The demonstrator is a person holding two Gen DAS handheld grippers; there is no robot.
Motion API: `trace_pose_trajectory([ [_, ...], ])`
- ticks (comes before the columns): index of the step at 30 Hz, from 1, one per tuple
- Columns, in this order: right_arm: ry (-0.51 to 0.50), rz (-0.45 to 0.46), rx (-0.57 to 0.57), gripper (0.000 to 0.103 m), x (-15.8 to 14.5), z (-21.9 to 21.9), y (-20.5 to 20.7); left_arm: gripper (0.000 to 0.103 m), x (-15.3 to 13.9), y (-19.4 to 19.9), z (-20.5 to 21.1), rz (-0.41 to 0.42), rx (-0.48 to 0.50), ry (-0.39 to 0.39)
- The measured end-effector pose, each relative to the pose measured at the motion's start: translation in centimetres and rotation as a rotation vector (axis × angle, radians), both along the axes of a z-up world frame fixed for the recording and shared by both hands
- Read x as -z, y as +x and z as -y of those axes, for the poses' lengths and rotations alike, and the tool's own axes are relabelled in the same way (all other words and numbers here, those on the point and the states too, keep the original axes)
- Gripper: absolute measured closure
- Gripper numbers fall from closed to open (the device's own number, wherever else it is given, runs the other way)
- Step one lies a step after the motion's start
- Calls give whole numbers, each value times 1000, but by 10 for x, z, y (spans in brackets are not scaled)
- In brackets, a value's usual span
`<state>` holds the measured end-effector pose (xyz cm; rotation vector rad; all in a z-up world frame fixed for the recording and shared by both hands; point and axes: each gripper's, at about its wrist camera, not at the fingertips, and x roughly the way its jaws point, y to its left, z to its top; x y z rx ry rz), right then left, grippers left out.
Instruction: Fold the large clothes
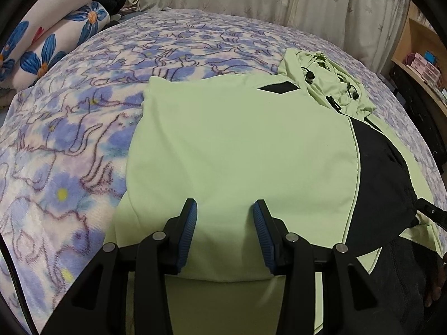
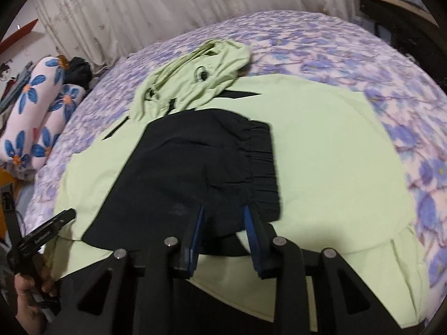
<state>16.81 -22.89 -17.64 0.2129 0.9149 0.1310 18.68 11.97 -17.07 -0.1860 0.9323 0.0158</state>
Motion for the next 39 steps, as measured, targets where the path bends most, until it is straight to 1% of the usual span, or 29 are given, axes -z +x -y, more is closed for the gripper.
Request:
trace_pose_trajectory([
  [6,56,-19,42,73,7,15,-1,62,0,0,3,2,-1,18],
  [11,66,-11,54,73,2,18,-5,60,-5,-3,6,-1,-10,42],
  [13,75,-6,61,73,-2,19,-10,55,-10,-8,5,-4,-19,43],
  [15,88,4,65,73,-9,22,-17,44,-16,-14,4,1,-25,43],
  [17,100,19,70,73,-20,25,-26,37,-27,-25,4,11,-37,53],
  [18,104,26,71,73,-25,27,-30,36,-32,-30,3,17,-41,57],
  [23,123,72,73,73,-57,32,-63,35,-65,-68,-4,46,-62,71],
  [25,123,95,71,70,-70,34,-81,35,-79,-88,-9,58,-73,85],
  [27,122,115,73,59,-82,36,-98,33,-93,-109,-13,76,-82,100],
  [29,122,141,71,51,-93,38,-116,29,-105,-129,-16,93,-89,116],
  [30,116,152,71,49,-98,38,-126,27,-112,-142,-18,106,-95,128],
  [33,81,173,65,48,-110,40,-155,25,-126,-170,-22,131,-99,158],
  [36,62,175,61,47,-116,45,-179,23,-138,-200,-26,151,-104,187],
  [39,50,169,63,47,-118,53,-199,21,-144,-228,-31,162,-110,195],
])
